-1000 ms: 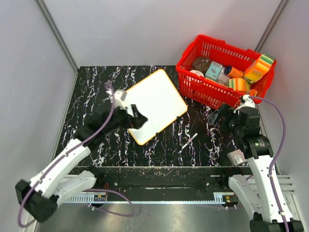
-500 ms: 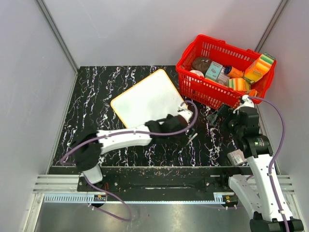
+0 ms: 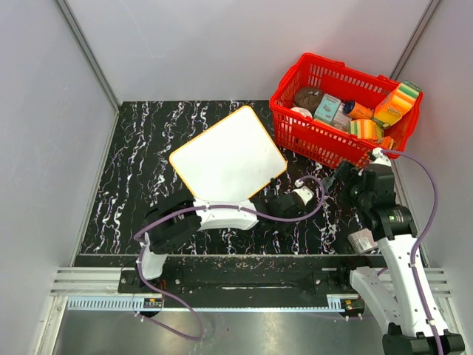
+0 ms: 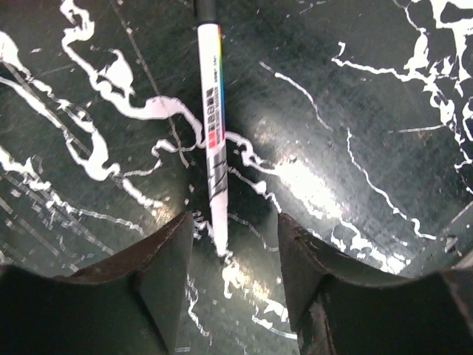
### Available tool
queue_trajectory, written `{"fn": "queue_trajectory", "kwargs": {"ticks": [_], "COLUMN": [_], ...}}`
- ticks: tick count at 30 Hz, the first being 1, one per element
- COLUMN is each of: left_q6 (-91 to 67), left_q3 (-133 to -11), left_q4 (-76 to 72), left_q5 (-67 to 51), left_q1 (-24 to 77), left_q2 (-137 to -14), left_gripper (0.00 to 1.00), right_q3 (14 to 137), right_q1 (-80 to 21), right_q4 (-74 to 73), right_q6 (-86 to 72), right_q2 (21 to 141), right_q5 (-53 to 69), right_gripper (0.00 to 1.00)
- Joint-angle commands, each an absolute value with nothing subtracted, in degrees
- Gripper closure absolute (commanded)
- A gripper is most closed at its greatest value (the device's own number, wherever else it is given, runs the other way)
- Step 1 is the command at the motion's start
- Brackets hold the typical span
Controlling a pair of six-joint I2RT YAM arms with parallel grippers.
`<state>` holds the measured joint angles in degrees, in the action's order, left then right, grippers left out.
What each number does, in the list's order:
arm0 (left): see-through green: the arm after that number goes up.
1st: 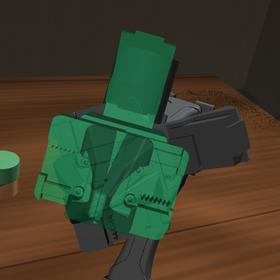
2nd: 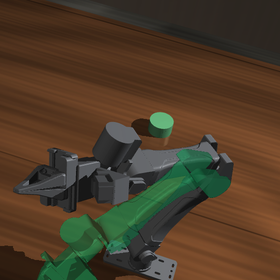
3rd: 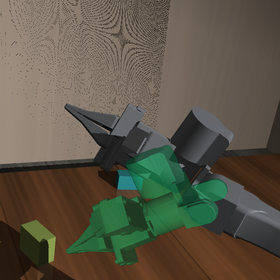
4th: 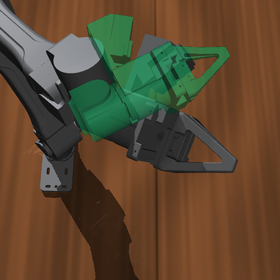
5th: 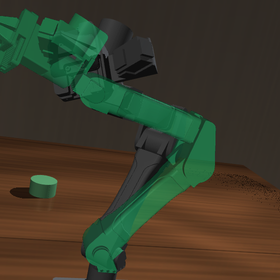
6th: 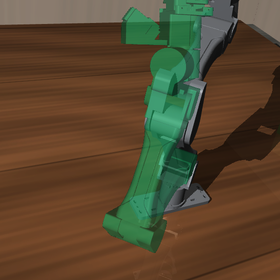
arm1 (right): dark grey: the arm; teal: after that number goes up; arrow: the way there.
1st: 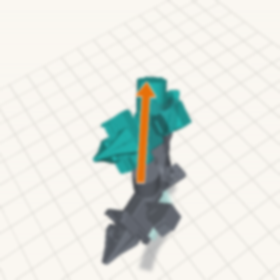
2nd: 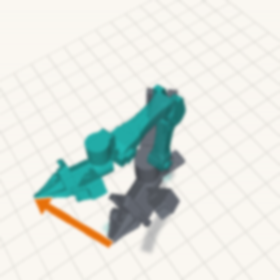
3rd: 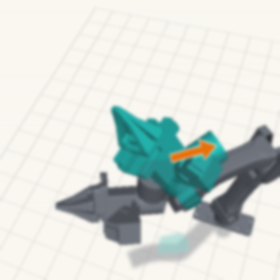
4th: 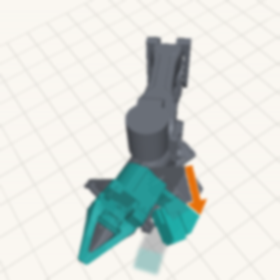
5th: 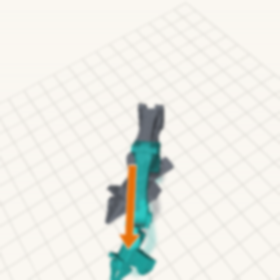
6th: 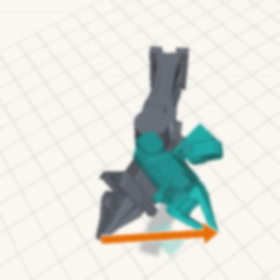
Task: Write a sentence on the whiteboard
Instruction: Open the whiteboard marker at the center of the board.
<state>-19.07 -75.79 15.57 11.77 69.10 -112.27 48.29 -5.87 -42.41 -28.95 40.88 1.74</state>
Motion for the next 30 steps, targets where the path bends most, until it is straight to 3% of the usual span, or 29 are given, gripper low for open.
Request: {"fn": "queue_trajectory", "kwargs": {"ticks": [1,9,12,13,15,20,30], "left_q6": [-18.4,-19.8,-19.9,-19.8,-19.8,-20.5,-20.4], "left_q3": [-78.4,-77.3,-77.1,-77.3,-77.0,-74.5,-66.2], "left_q4": [9.9,10.5,11.5,11.9,12.8,12.7,11.5], "left_q5": [10.1,14.4,15.1,15.6,16.3,18.3,11.1], "left_q1": [69.6,69.5,69.6,69.6,69.6,68.9,60.7], "left_q2": [-115.3,-118.8,-119.2,-119.4,-119.3,-114.4,-90.6], "left_gripper": [0.49,0.58,0.7,0.85,1.0,1.0,1.0], "right_q3": [49.7,50.4,50.4,50.6,50.5,51.1,53.5], "right_q1": [-6.1,-6.1,-6.0,-6.1,-6.1,-6.1,-6.1], "right_q4": [-42.7,-43.2,-43.2,-43.1,-43.2,-43.2,-41.4], "right_q6": [-29.9,-29.6,-29.5,-29.5,-29.4,-29.4,-27.1], "right_q2": [39.9,39.7,39.7,39.8,39.6,39.1,38.4], "right_q5": [-2.5,-4.2,-3.8,-3.3,-3.0,-0.9,8.3], "right_gripper": [0.0,0.0,0.0,0.0,0.0,0.0,0.0]}}
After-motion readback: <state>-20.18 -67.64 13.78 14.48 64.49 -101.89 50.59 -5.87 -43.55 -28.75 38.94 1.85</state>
